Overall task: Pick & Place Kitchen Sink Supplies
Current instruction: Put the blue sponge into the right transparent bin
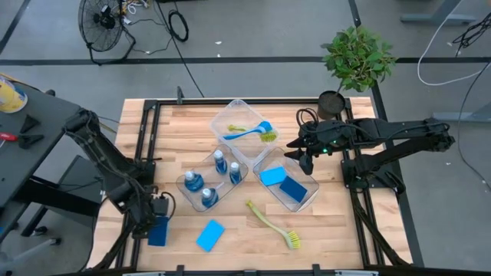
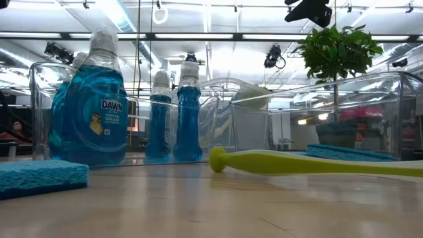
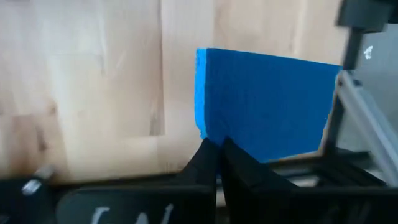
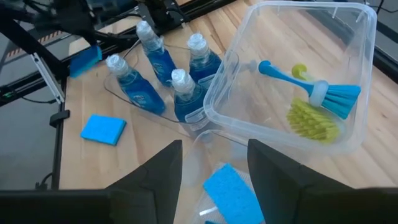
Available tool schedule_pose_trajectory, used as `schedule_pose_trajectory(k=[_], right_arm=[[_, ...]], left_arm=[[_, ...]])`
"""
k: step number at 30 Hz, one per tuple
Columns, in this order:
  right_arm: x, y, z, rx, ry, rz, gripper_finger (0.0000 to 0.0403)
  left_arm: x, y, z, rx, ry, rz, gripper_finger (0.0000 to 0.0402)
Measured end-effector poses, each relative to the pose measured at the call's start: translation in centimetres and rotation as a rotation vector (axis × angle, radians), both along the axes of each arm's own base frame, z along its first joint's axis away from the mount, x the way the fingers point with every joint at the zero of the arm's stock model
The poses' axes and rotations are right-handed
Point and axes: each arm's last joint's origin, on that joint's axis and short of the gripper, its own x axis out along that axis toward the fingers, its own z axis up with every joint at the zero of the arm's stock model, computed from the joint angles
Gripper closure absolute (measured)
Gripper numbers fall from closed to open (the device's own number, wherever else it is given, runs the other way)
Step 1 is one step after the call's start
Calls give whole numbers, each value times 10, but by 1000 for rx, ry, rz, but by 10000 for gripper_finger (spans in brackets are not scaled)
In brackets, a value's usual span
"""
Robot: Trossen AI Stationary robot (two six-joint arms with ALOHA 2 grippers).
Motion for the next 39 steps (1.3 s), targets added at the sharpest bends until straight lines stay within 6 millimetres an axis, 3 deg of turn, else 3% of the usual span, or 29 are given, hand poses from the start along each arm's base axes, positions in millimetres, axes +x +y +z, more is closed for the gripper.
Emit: schedule_pose_trajectory(k=[6,10,14,24,39], right_arm=[[0,0,0,-6,0,4,220],[0,0,0,-19,0,13,220],[1,0,2,-35,-16,25,220],[5,0,7,-66,-82,47,220],[10,0,14,-88,-168,22,220]], left_arm=[[2,5,62,40,-42,51,396],[4,21,104,106,-124,124,396],[9,40,131,200,-232,172,396],[41,79,139,380,-354,163,396],[115,133,158,649,-735,142,396]])
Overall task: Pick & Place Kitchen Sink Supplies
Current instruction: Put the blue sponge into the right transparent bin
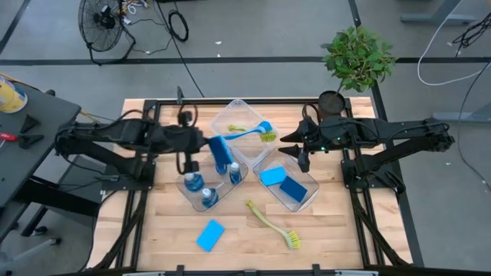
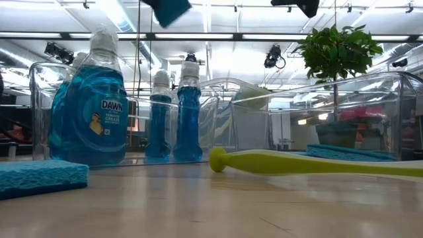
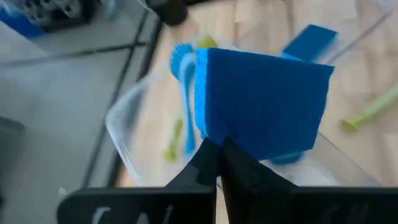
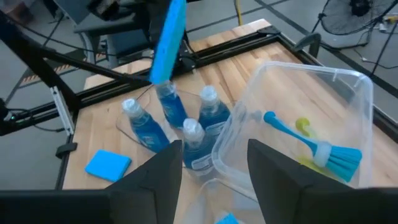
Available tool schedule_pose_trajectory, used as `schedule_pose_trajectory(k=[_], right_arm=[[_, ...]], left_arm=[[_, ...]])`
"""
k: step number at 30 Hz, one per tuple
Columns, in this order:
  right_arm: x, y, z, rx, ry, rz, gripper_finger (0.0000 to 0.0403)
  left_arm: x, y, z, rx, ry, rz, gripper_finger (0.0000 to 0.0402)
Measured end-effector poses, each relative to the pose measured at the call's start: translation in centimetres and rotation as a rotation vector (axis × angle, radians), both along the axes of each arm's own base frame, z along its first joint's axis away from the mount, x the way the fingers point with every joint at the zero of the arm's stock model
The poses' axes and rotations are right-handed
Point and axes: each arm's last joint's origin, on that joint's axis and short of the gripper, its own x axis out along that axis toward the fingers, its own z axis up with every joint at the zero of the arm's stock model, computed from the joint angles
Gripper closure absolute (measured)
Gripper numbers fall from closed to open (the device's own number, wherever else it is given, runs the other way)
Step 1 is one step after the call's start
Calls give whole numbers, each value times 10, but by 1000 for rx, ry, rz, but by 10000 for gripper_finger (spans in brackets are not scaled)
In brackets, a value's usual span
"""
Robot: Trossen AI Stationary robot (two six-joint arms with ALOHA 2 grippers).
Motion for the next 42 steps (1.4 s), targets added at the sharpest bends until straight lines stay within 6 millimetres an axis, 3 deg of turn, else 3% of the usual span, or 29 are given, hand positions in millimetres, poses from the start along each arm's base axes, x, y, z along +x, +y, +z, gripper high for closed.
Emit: schedule_pose_trajectory(k=[5,10,16,21,31,42], right_arm=[[5,-1,-2,11,1,-29,215],[11,-5,-9,-2,38,-68,183],[25,-15,-17,-12,55,-108,131],[39,-22,-25,-27,68,-129,112],[65,-44,-39,-13,42,-185,116],[79,-55,-52,13,54,-175,131]], left_arm=[[33,16,-2,131,-57,21,396],[61,28,-13,197,-52,16,396],[86,37,-26,266,-44,17,396],[102,40,-31,303,-80,-5,396],[110,40,-35,335,-78,-26,396],[110,45,-34,337,-83,-8,396]])
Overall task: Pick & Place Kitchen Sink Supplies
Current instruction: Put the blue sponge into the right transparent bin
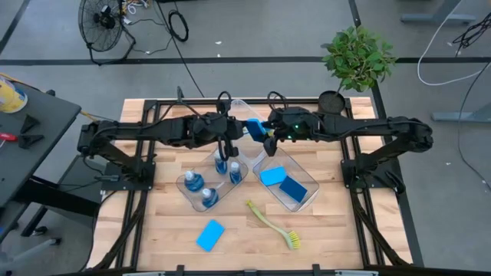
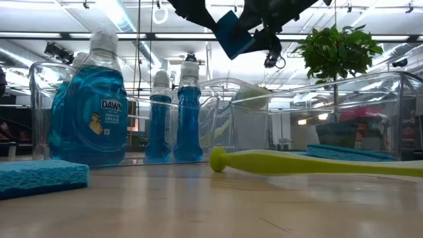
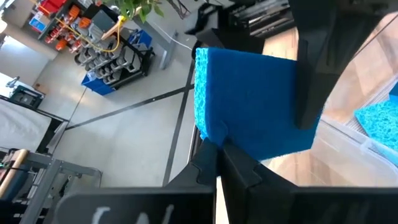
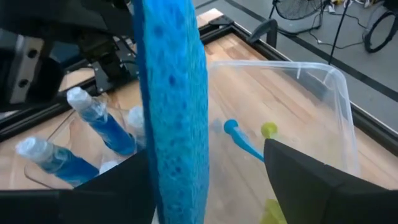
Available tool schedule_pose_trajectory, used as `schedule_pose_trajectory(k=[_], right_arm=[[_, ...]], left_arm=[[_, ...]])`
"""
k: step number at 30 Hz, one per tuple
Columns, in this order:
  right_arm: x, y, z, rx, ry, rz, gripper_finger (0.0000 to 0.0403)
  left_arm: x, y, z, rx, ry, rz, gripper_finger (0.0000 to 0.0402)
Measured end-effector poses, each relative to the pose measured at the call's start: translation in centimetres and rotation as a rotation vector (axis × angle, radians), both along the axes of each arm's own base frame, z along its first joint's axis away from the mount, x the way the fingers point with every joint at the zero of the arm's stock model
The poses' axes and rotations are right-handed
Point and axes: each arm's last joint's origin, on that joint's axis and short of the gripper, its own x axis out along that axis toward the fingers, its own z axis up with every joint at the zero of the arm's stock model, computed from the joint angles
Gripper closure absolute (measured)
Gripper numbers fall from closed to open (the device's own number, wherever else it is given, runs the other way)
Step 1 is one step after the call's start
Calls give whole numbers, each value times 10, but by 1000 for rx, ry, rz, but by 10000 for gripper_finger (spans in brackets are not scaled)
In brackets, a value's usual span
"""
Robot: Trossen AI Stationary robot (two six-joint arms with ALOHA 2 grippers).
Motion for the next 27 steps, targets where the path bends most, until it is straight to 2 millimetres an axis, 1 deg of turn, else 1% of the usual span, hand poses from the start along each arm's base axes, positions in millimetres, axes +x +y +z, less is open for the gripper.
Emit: schedule_pose_trajectory(k=[4,9,12,17,24,27], right_arm=[[0,0,0,1,0,2,148],[0,0,0,1,-1,1,189],[0,0,0,0,-1,1,220],[0,0,0,0,-1,1,277],[0,0,0,-9,0,6,362],[0,0,0,-26,5,17,390]], left_arm=[[0,2,0,3,3,5,388],[0,5,0,3,4,13,393],[-1,5,0,4,4,13,392],[-1,5,0,4,4,12,379],[0,5,0,3,3,10,380],[0,5,0,2,3,9,372]])
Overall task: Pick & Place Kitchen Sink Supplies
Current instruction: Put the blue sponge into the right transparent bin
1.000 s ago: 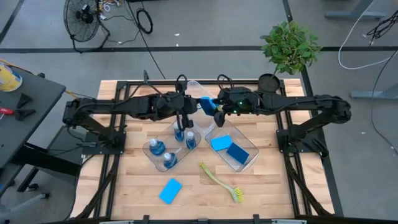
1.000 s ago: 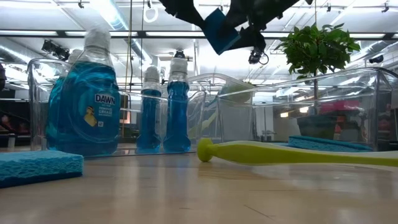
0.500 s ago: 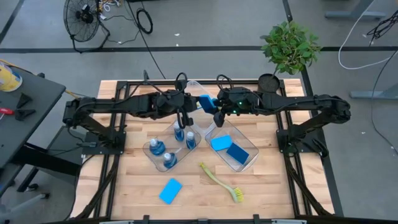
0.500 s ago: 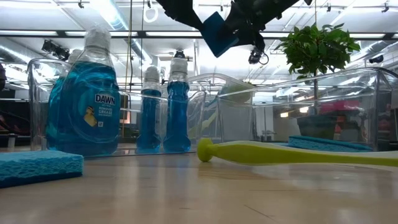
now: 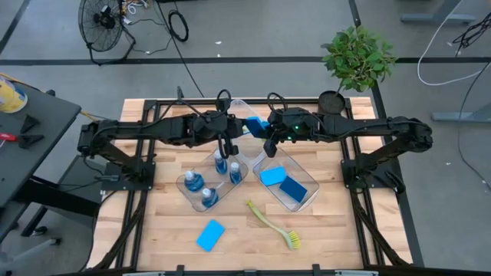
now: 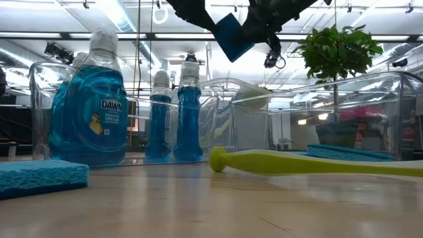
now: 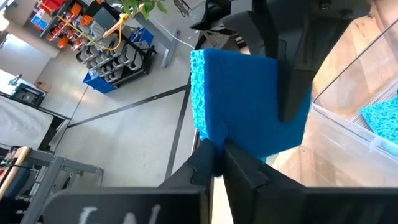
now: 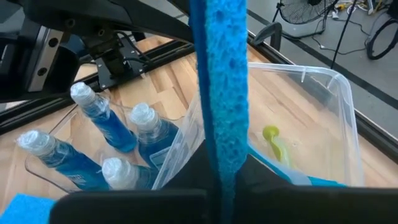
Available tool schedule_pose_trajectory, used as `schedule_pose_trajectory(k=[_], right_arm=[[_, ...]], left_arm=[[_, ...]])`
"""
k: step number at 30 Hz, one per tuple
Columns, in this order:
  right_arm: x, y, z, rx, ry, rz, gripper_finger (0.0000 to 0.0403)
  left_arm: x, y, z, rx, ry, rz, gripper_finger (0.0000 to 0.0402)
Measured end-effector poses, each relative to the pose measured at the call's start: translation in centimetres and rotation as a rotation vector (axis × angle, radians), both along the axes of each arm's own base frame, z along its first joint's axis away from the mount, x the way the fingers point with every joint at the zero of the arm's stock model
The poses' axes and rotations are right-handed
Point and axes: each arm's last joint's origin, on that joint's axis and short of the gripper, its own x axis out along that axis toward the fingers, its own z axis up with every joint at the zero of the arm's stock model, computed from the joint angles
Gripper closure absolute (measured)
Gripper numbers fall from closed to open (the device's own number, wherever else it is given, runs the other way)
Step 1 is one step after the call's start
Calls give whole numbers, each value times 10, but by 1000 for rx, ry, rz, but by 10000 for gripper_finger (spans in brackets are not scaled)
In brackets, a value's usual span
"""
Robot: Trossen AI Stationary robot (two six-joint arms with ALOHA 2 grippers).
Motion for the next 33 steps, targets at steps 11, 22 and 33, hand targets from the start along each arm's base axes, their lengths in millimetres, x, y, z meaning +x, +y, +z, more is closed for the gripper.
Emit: schedule_pose_trajectory(k=[11,22,33], right_arm=[[0,2,0,24,0,62,395],[-31,9,11,162,73,104,396],[-61,33,7,314,265,139,394]], left_arm=[[-3,0,12,-26,-59,64,253],[-21,-2,69,-112,-76,83,187],[-36,2,33,-387,152,70,218]])
